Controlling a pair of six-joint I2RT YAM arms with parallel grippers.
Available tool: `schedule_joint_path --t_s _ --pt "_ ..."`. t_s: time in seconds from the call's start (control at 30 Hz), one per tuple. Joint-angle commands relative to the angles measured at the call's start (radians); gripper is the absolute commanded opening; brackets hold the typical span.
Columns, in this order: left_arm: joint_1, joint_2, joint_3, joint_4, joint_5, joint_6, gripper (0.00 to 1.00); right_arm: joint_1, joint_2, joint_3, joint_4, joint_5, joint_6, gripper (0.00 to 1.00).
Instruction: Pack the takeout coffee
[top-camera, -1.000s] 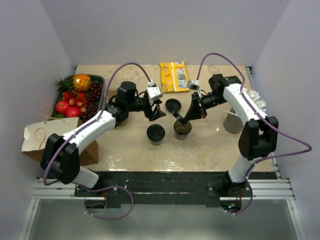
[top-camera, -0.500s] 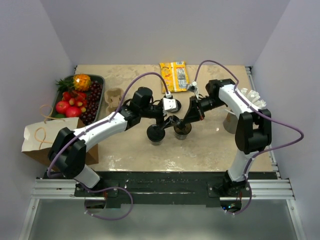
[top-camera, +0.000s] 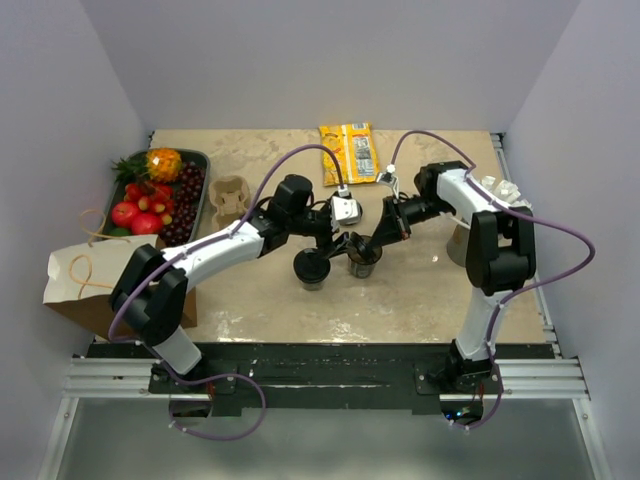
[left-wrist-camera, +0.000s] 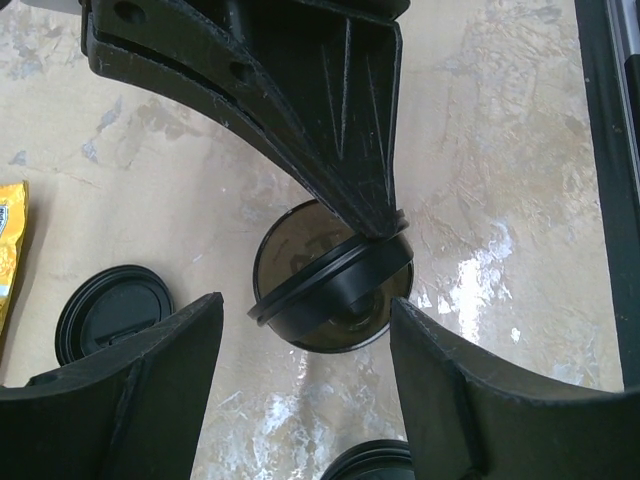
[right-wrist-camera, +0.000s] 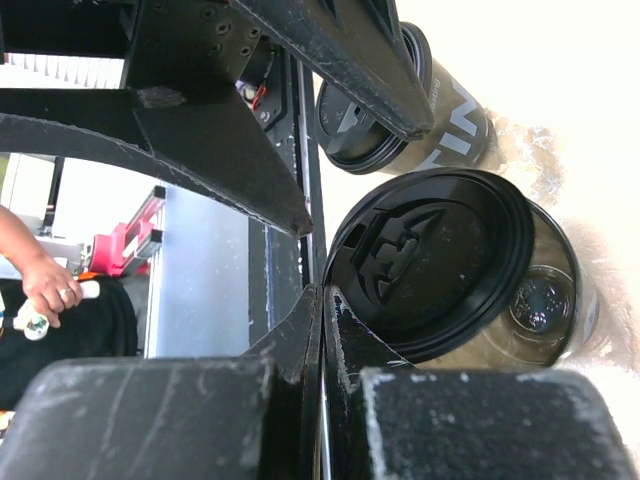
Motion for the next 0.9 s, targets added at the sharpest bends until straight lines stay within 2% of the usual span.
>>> schedule_joint_path --t_s 0.0,0.87 --pt "-0.009 0.013 0.053 0.070 0.028 0.032 0.72 -0.005 -0.014 0.012 -0.059 -0.032 0.030 0.00" --pt "-0.026 0.077 0.108 0.082 0.055 0.046 0.72 -0.010 -0.047 -0.017 -0.059 -0.011 0.084 0.00"
